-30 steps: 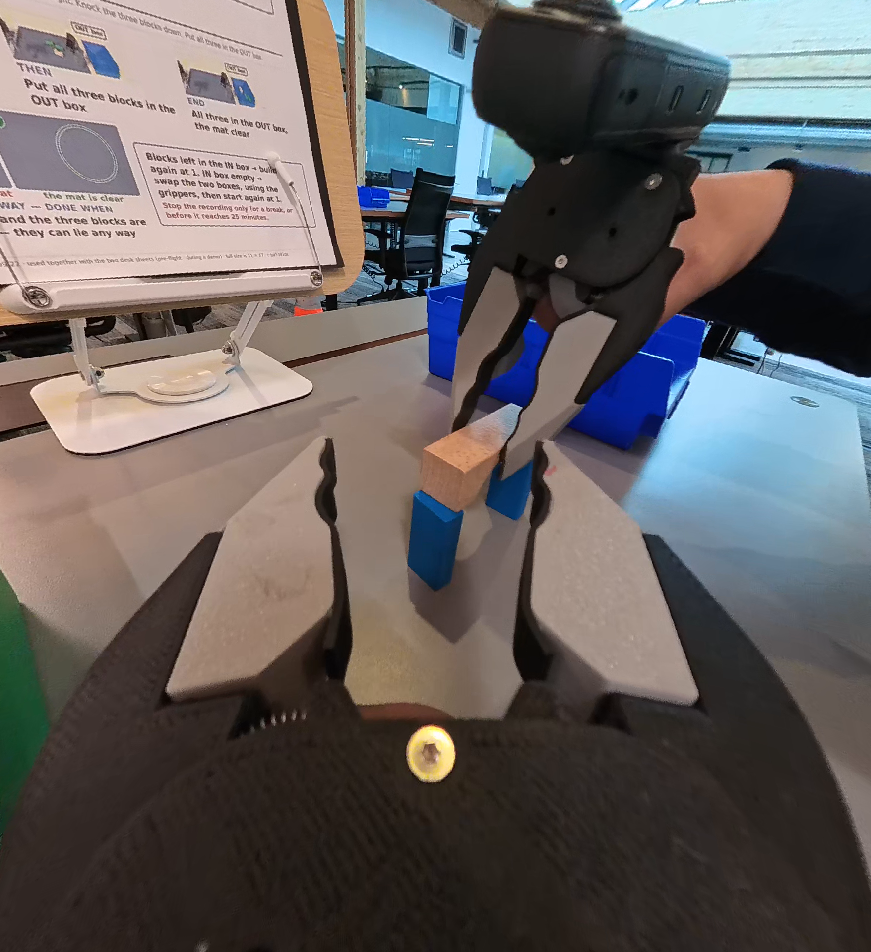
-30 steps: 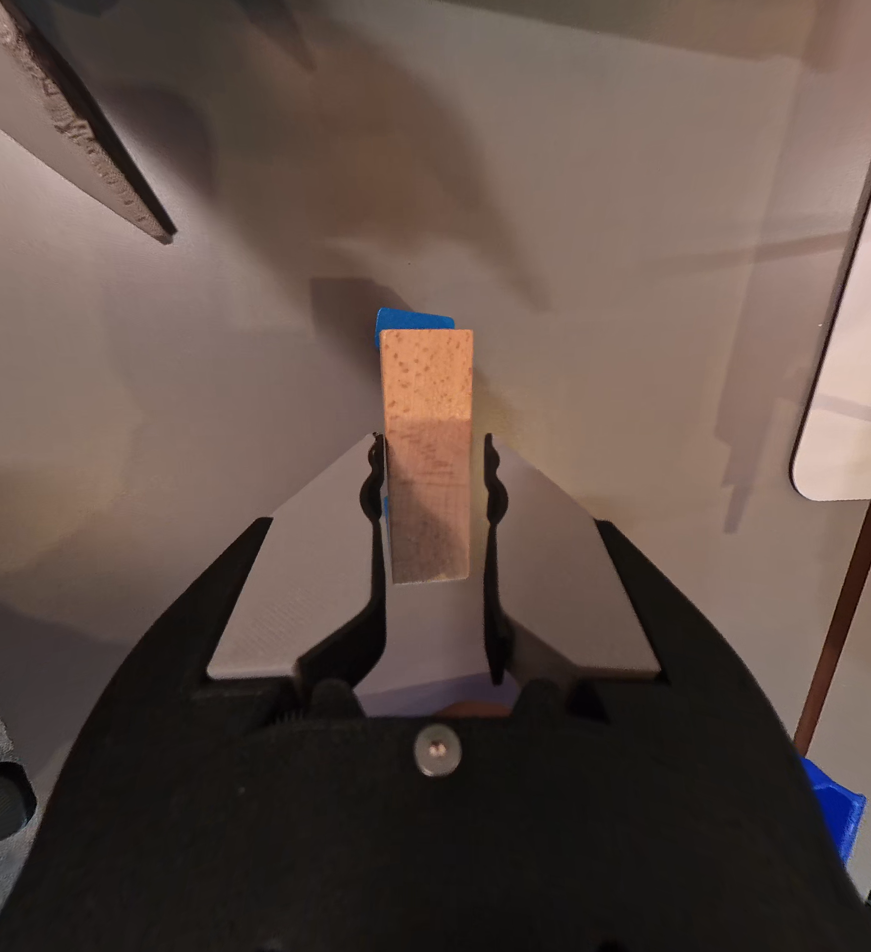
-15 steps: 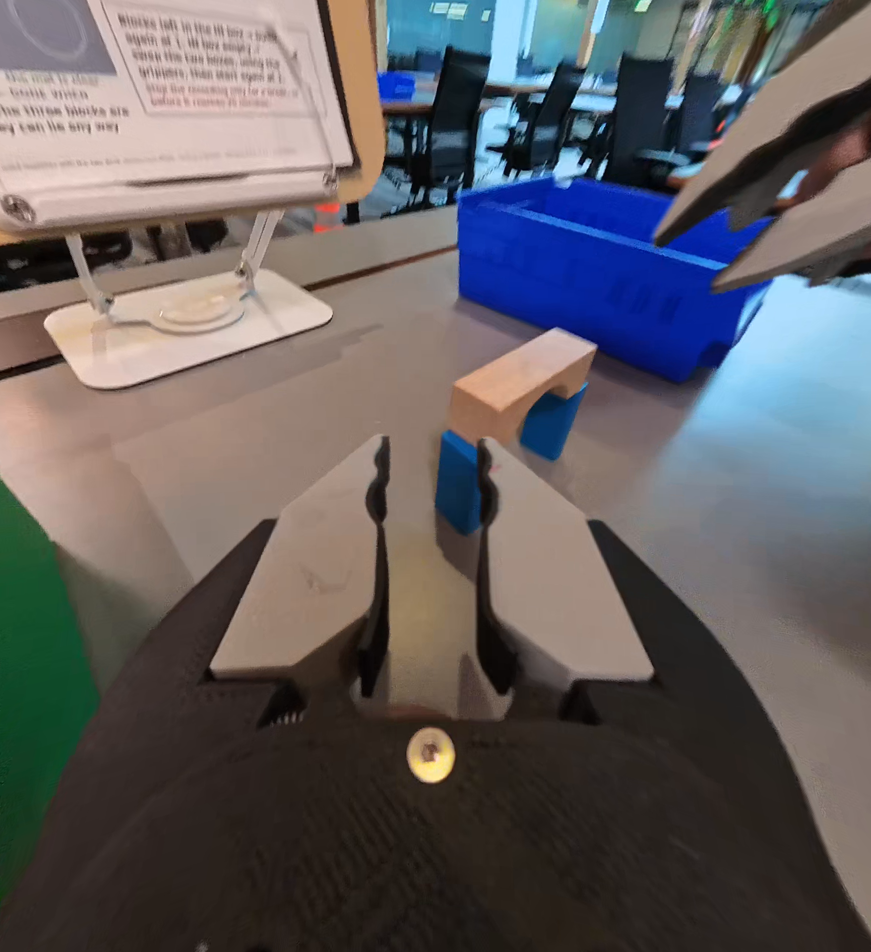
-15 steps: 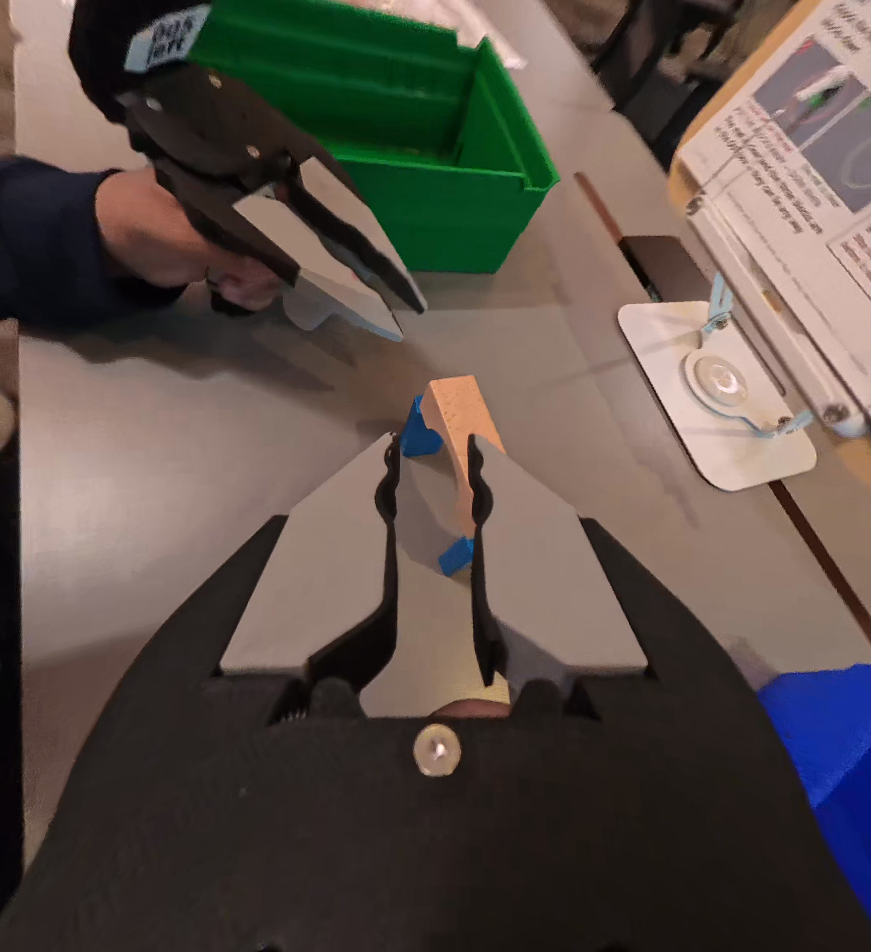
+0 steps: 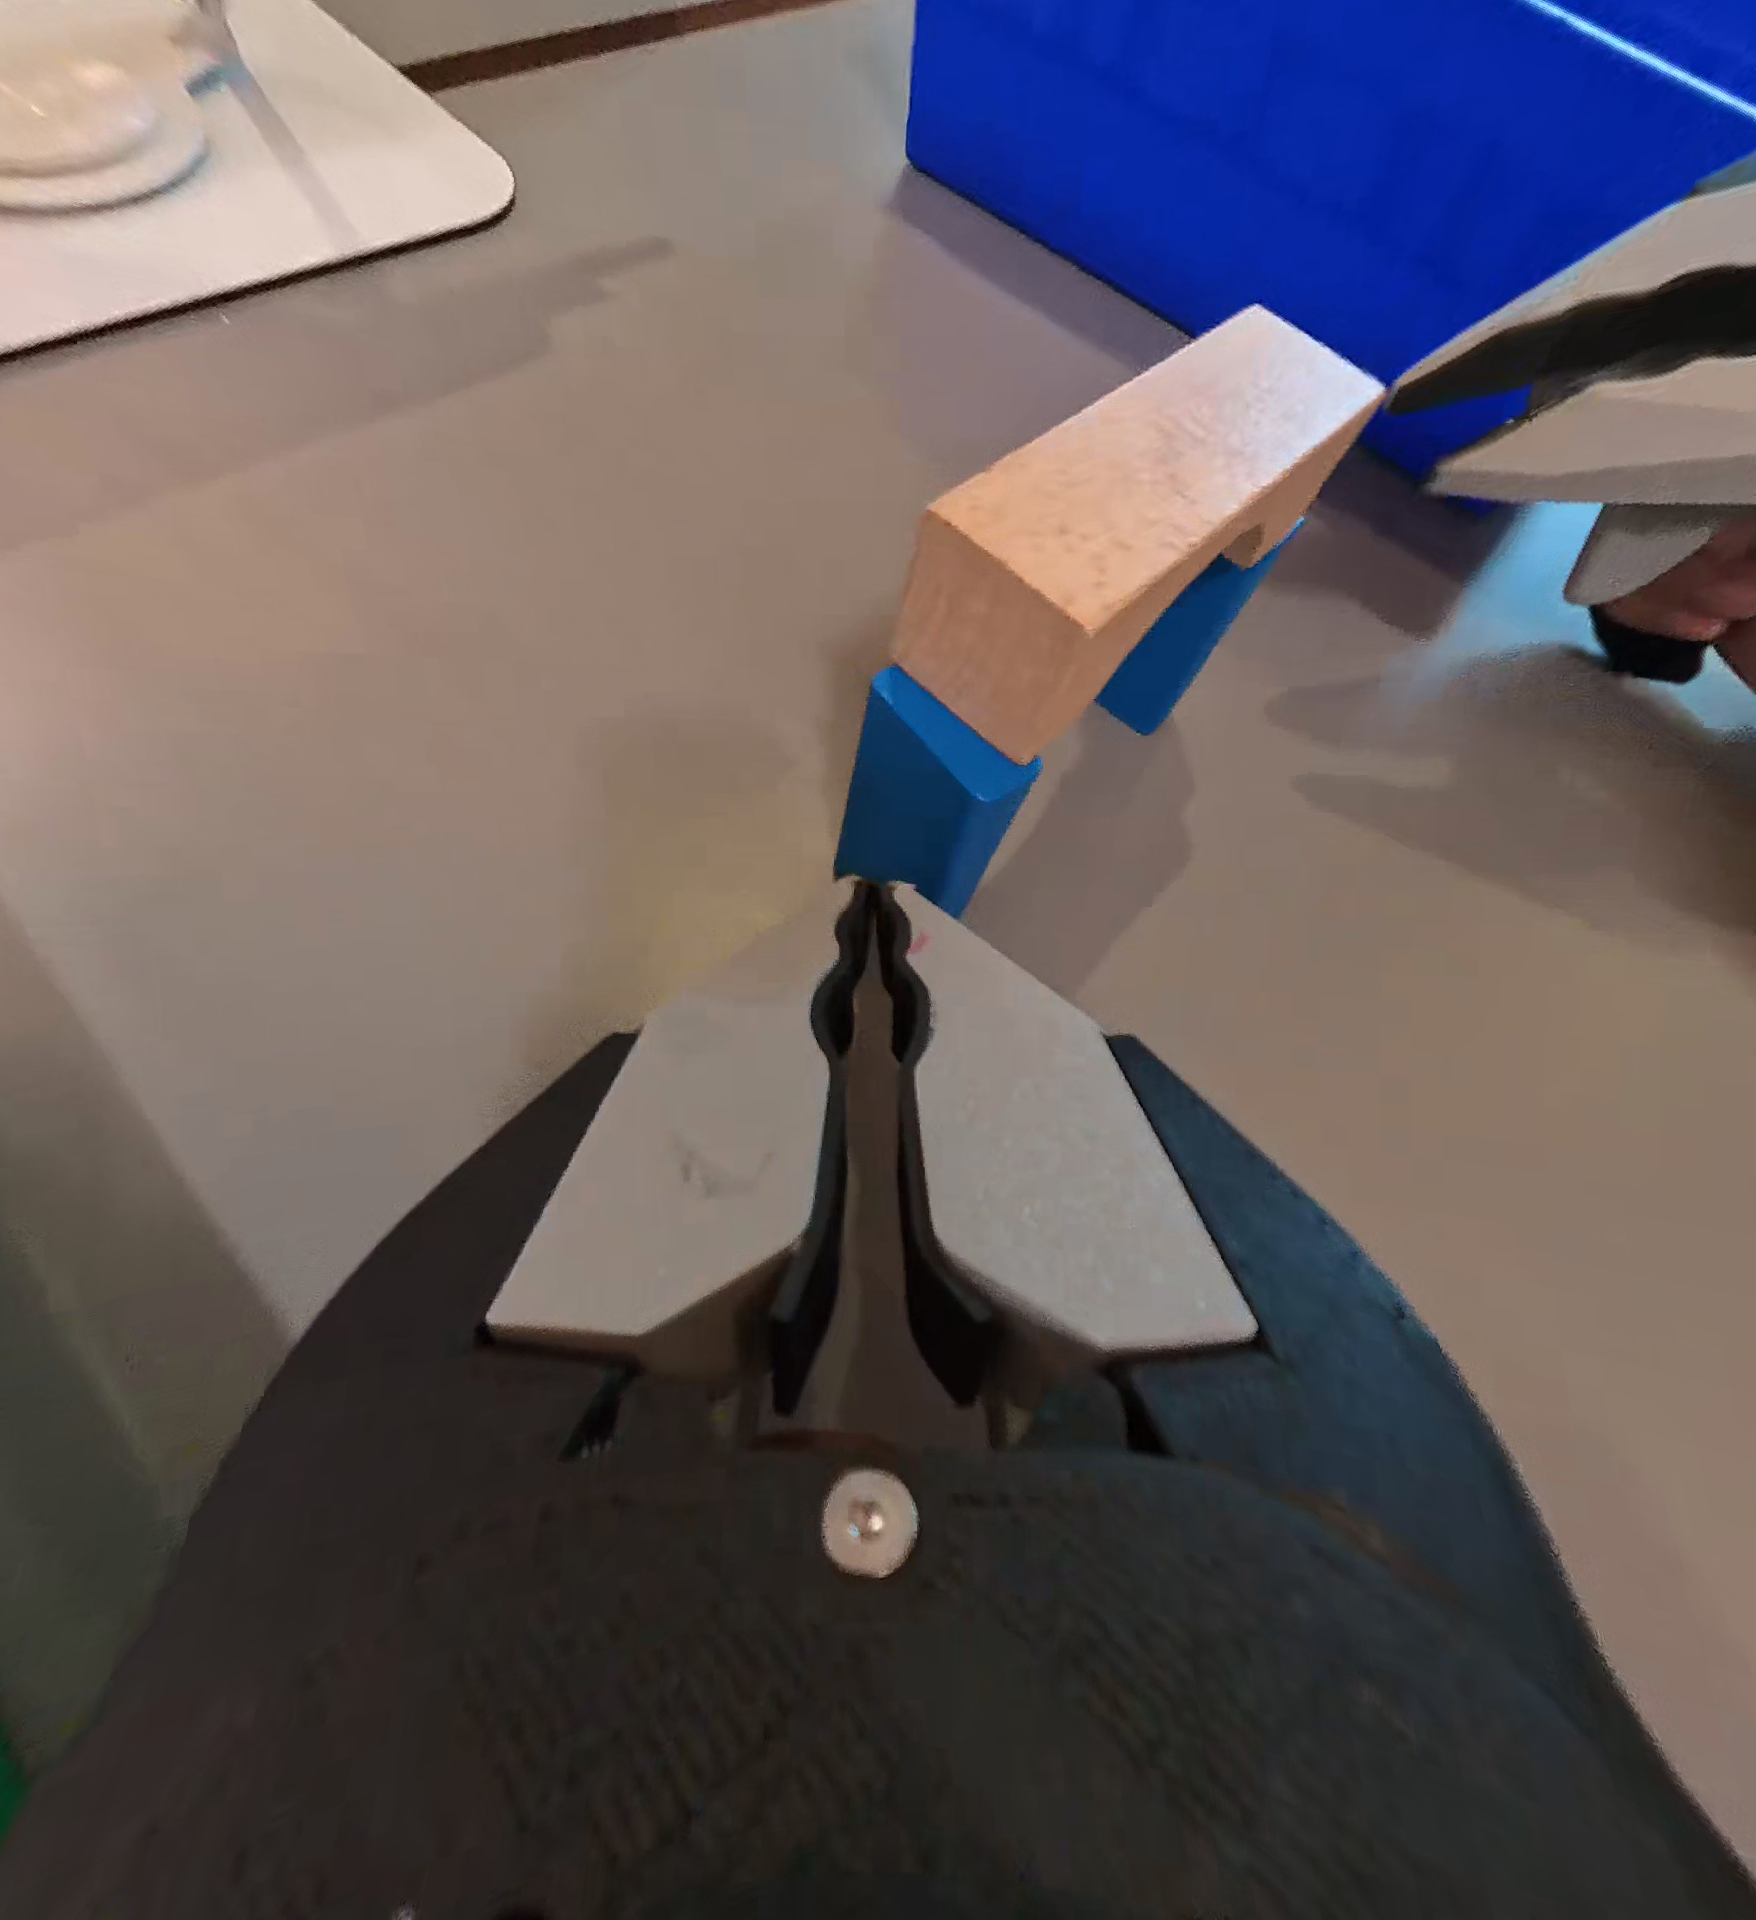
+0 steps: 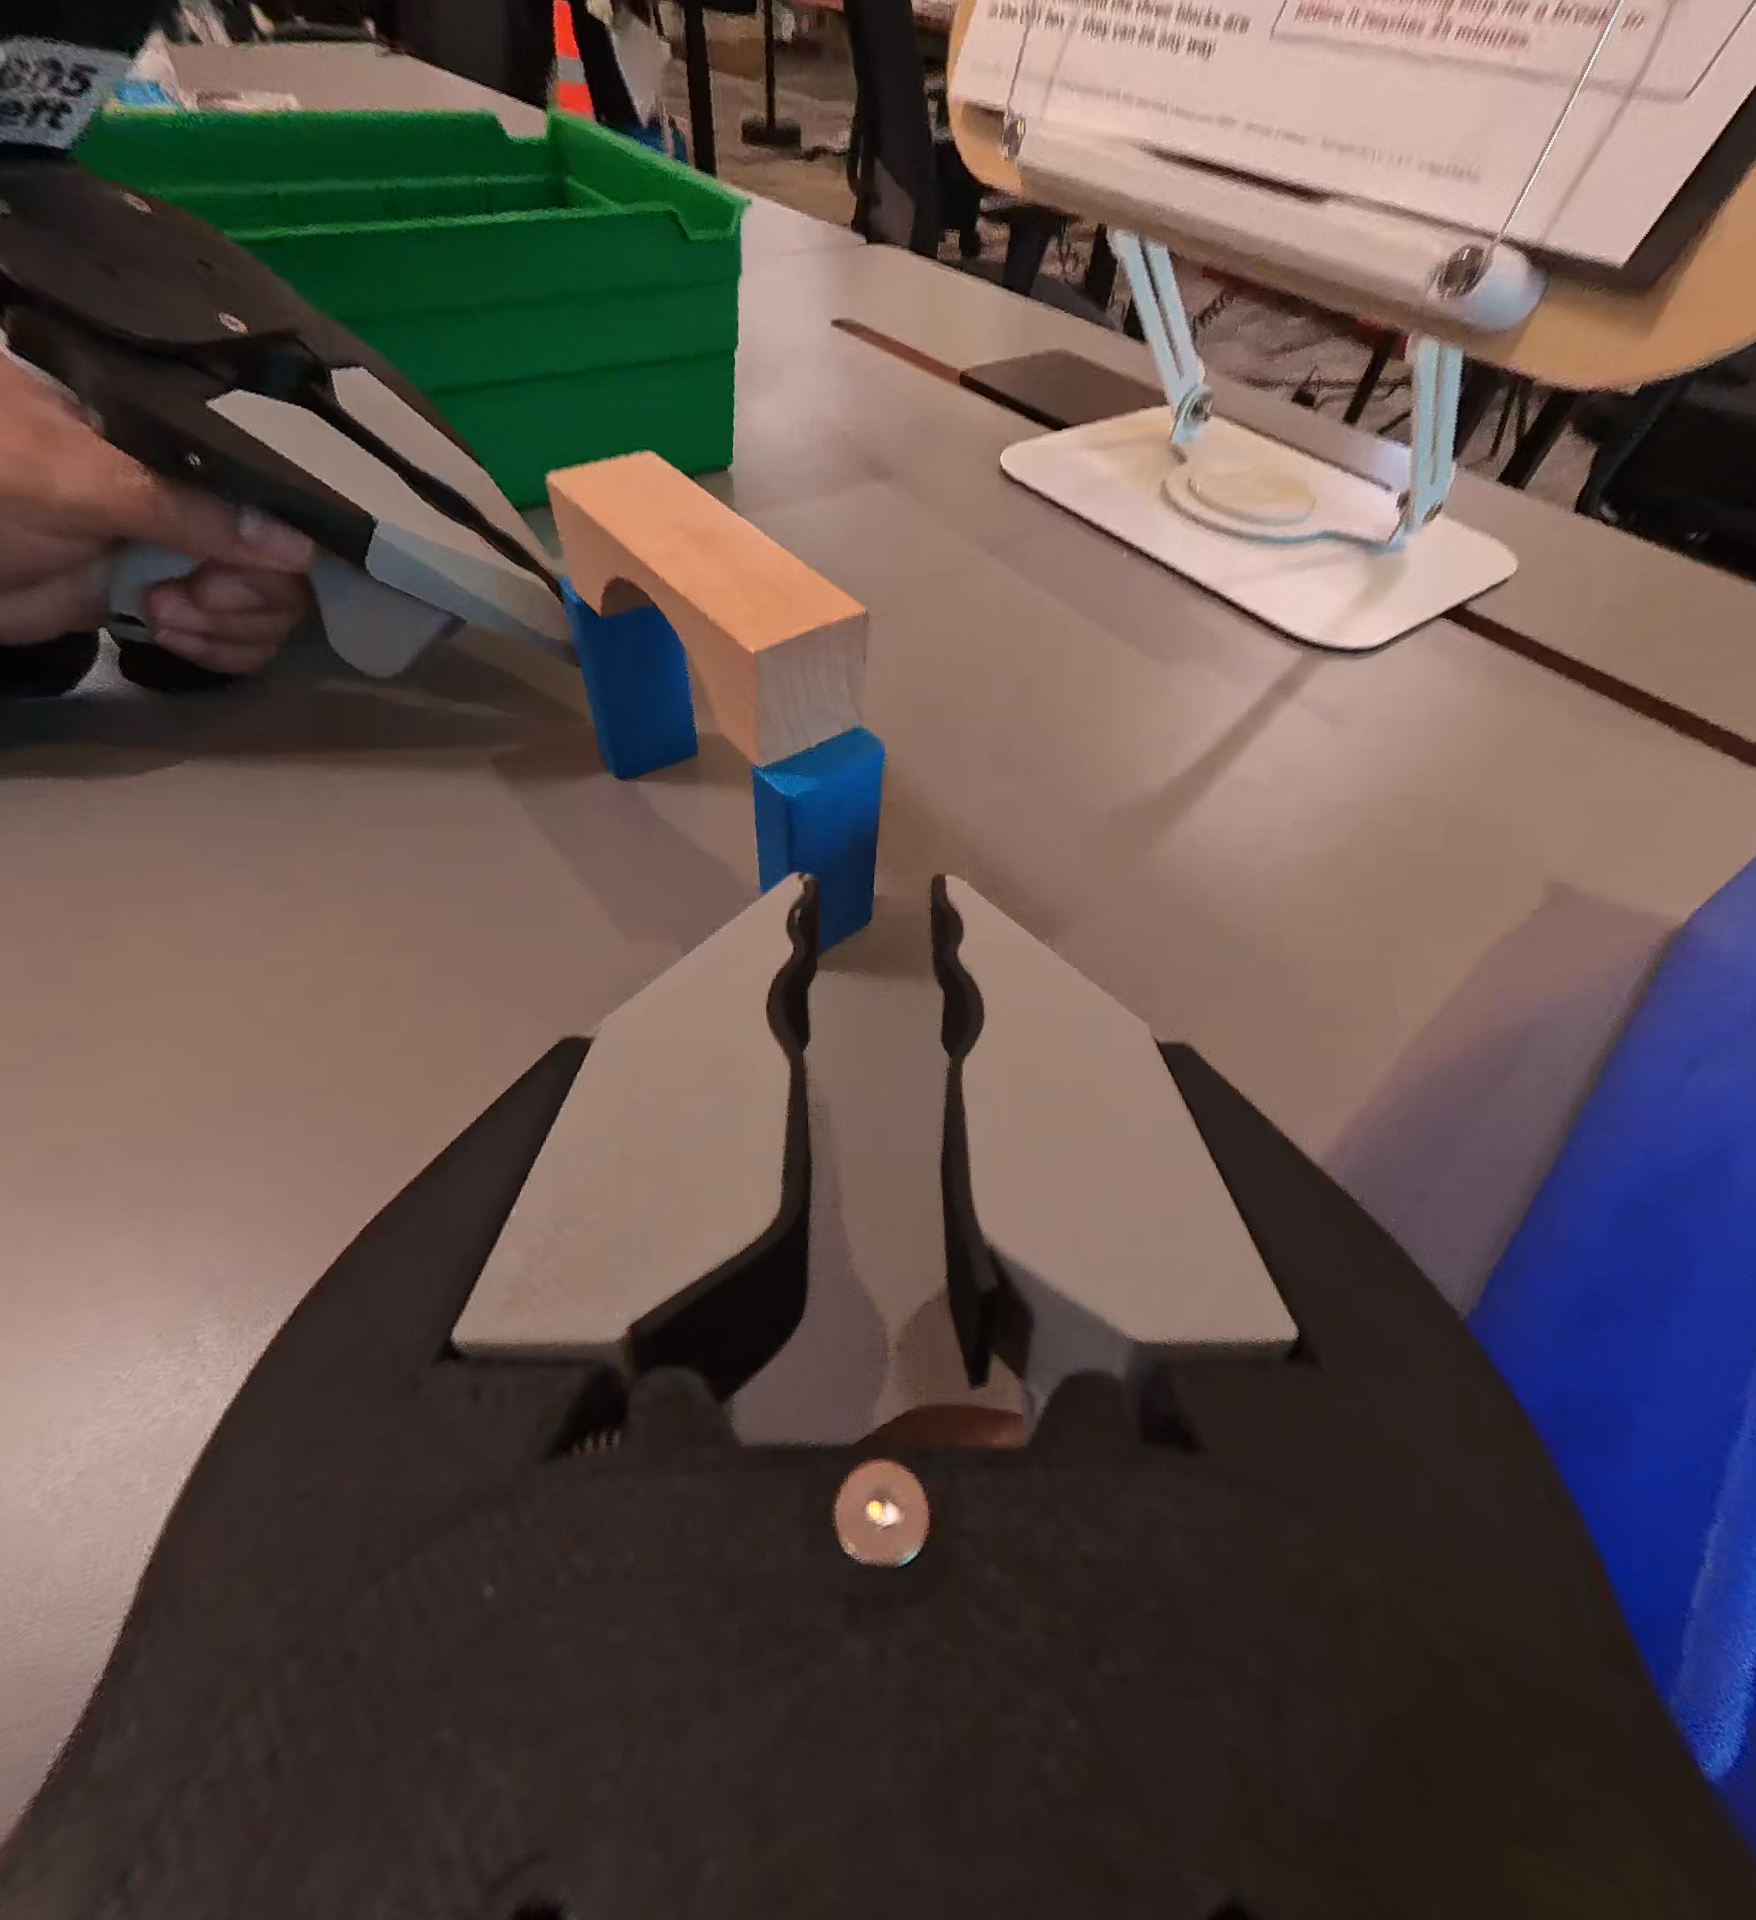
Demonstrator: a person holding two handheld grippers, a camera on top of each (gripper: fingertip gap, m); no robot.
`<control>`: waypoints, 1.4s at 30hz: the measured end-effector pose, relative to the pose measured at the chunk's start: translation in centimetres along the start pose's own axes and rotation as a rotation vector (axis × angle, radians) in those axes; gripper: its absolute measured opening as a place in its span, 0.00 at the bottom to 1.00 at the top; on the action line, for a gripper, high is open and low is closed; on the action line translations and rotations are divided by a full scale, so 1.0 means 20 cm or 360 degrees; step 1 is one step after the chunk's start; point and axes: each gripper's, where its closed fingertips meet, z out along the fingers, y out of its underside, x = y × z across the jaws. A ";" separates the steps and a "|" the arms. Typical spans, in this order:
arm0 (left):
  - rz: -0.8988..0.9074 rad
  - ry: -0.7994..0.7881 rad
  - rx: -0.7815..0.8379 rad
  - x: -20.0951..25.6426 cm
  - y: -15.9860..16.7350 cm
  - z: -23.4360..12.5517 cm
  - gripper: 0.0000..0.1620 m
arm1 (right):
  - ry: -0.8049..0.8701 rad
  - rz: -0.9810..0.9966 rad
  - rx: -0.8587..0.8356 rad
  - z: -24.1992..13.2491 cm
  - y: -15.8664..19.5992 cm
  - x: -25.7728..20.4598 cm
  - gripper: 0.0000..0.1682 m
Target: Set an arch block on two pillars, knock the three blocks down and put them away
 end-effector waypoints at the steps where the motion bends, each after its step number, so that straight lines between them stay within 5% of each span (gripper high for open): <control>1: -0.0004 -0.0005 -0.0004 0.00 0.00 0.00 0.00 | 0.0005 -0.0009 -0.0015 0.00 0.01 0.00 0.11; 9: 0.0022 -0.0032 -0.0007 0.00 0.00 0.02 0.00 | 0.0002 -0.0186 -0.0118 0.05 0.05 -0.07 0.11; 42: 0.0005 -0.0024 -0.0017 -0.04 -0.05 0.08 0.03 | -0.0066 -0.0056 -0.0076 0.04 0.03 -0.07 0.13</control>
